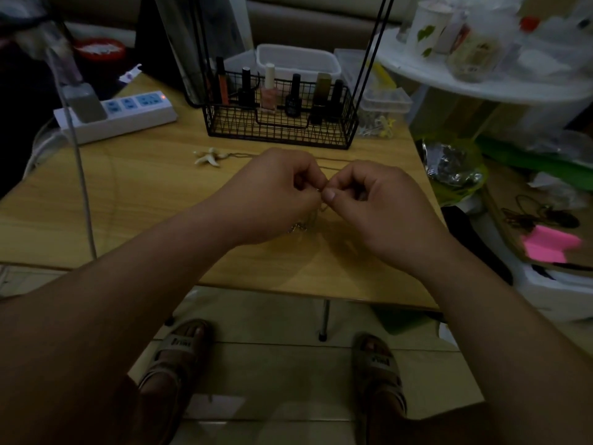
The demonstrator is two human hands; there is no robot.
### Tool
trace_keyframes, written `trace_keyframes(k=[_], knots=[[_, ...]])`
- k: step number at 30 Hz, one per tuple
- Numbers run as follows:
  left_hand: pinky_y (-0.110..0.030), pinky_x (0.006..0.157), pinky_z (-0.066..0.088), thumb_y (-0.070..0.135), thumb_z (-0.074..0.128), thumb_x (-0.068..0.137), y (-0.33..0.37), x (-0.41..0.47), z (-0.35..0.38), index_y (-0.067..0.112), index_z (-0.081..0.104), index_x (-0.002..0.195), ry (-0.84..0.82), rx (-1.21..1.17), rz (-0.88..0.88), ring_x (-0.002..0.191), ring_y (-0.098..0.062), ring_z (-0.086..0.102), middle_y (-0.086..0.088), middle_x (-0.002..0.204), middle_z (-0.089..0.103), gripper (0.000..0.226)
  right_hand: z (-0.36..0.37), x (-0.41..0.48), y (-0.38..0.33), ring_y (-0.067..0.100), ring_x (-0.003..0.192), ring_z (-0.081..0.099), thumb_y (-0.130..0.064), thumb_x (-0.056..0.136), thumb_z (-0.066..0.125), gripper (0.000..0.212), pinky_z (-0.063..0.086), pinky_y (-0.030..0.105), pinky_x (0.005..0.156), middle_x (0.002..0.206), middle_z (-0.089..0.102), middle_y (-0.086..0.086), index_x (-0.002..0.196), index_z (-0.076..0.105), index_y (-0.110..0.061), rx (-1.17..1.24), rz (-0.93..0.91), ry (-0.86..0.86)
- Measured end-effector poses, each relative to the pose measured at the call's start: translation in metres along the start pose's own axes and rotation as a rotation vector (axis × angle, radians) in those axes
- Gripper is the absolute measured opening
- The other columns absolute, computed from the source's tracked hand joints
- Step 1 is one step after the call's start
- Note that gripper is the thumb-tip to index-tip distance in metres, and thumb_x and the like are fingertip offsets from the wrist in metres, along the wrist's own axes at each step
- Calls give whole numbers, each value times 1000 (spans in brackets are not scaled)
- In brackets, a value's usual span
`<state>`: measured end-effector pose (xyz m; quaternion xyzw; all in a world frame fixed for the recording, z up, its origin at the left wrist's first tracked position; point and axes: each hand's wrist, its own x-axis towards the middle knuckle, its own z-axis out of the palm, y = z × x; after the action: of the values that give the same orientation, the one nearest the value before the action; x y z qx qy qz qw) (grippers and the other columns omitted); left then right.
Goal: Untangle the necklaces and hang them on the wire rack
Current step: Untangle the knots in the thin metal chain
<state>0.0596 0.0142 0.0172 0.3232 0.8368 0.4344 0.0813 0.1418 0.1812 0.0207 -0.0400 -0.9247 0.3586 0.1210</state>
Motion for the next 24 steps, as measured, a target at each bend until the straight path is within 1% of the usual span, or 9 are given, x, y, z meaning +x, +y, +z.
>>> trace_keyframes(k=[4,7,9,13,17,19,21,23,24], knots=[[-30,61,56,19,68,96,-1,0,-2,27,72,92,28,84,22,72,-7,65,8,80,70,9,4,1,2,4,86,56,-32,95,70,4,41,18,68,91,63,-11,95,69,-28,-82,-35,40],[-27,63,58,23,69,97,-1,0,-2,28,70,90,41,71,-13,72,-5,67,10,80,69,9,2,2,4,3,84,56,-32,96,70,4,37,13,64,90,63,-11,94,69,-28,-65,-18,59],[-27,61,59,23,69,97,-1,0,-3,24,69,89,41,-35,-73,69,-6,68,7,79,68,8,1,2,4,2,79,55,-32,96,70,4,35,10,60,86,64,-11,93,69,-29,-36,3,57],[-25,55,51,13,63,98,3,1,-4,11,67,90,-15,-437,-229,62,-9,56,6,68,62,9,0,3,2,0,75,55,-33,96,70,3,39,15,61,85,65,-10,95,70,-31,43,44,28],[-29,56,48,13,52,96,6,2,-4,11,59,89,-35,-712,-357,68,-15,52,-3,80,57,10,-2,1,-2,-1,71,54,-30,97,70,4,42,15,58,79,63,-10,97,73,-31,146,34,-8],[-31,58,47,17,49,96,7,2,-3,11,58,90,-61,-767,-392,67,-16,51,-3,78,55,12,-2,-1,-3,1,70,56,-30,97,69,6,44,16,54,80,66,-7,96,74,-30,195,39,-16],[-32,58,46,18,49,96,7,2,-2,11,59,90,-73,-751,-397,67,-16,51,-4,75,55,14,-1,-1,-4,4,71,59,-30,97,69,8,46,18,59,86,71,-2,95,76,-28,238,46,-5],[-32,58,46,17,51,97,8,3,-1,10,62,91,-76,-704,-375,67,-16,52,-4,76,57,15,-1,0,-4,1,74,61,-29,97,70,7,46,14,61,86,73,-5,94,77,-27,257,53,15],[-32,57,47,17,52,97,7,4,-1,10,64,90,-80,-679,-360,68,-16,53,-4,77,59,15,-2,0,-3,0,73,60,-29,96,71,7,45,12,57,83,72,-9,94,77,-26,266,64,21]])
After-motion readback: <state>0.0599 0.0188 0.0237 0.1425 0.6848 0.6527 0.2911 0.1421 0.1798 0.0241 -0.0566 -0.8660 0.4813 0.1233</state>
